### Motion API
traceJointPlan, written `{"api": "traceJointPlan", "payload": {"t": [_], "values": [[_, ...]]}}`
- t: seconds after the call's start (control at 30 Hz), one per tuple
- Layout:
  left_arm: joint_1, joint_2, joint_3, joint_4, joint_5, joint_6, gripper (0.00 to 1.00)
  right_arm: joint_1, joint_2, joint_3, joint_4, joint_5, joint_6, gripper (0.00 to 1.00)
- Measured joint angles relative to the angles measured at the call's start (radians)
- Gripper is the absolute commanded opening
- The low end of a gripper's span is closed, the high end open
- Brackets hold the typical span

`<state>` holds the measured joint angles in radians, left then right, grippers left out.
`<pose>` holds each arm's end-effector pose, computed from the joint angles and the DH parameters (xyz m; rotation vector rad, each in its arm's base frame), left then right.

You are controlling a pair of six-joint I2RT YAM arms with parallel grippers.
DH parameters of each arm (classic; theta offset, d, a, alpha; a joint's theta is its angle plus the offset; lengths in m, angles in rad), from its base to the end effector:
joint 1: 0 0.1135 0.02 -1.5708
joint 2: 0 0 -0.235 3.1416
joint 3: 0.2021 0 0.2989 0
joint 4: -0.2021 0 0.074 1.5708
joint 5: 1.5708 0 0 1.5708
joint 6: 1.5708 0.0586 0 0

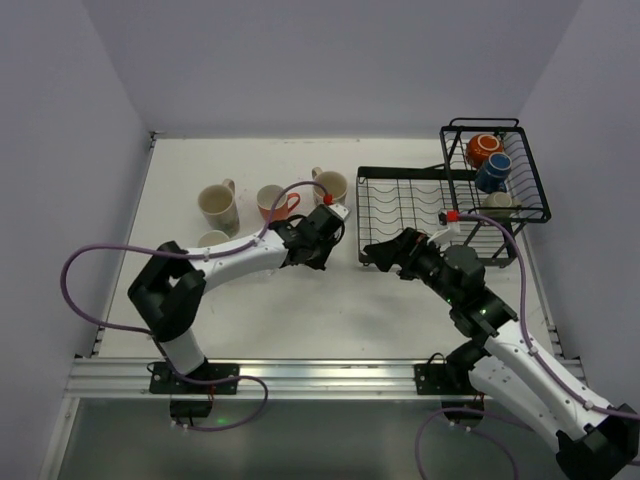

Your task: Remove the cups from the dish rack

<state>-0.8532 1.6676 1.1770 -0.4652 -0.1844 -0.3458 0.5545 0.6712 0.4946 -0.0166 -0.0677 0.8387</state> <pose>0.2745 -0.2982 0.1549 0.5612 2.4592 -0.2593 0.2230 0.1428 0.2418 0.2156 1.8788 1.0477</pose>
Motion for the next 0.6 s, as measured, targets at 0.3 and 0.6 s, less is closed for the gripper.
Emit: {"api": "traceJointPlan", "payload": {"t": [0.3, 0.6], "values": [[0.034, 0.126, 0.024, -0.061, -0.029, 0.050, 0.00, 0.000, -0.044, 0.000, -0.074, 0.043, -0.058, 0.99], [0.076, 0.165, 0.033, -0.067, -0.029, 0.064, 0.31, 0.000, -0.043, 0.027, -0.120, 0.069, -0.092, 0.99]]}}
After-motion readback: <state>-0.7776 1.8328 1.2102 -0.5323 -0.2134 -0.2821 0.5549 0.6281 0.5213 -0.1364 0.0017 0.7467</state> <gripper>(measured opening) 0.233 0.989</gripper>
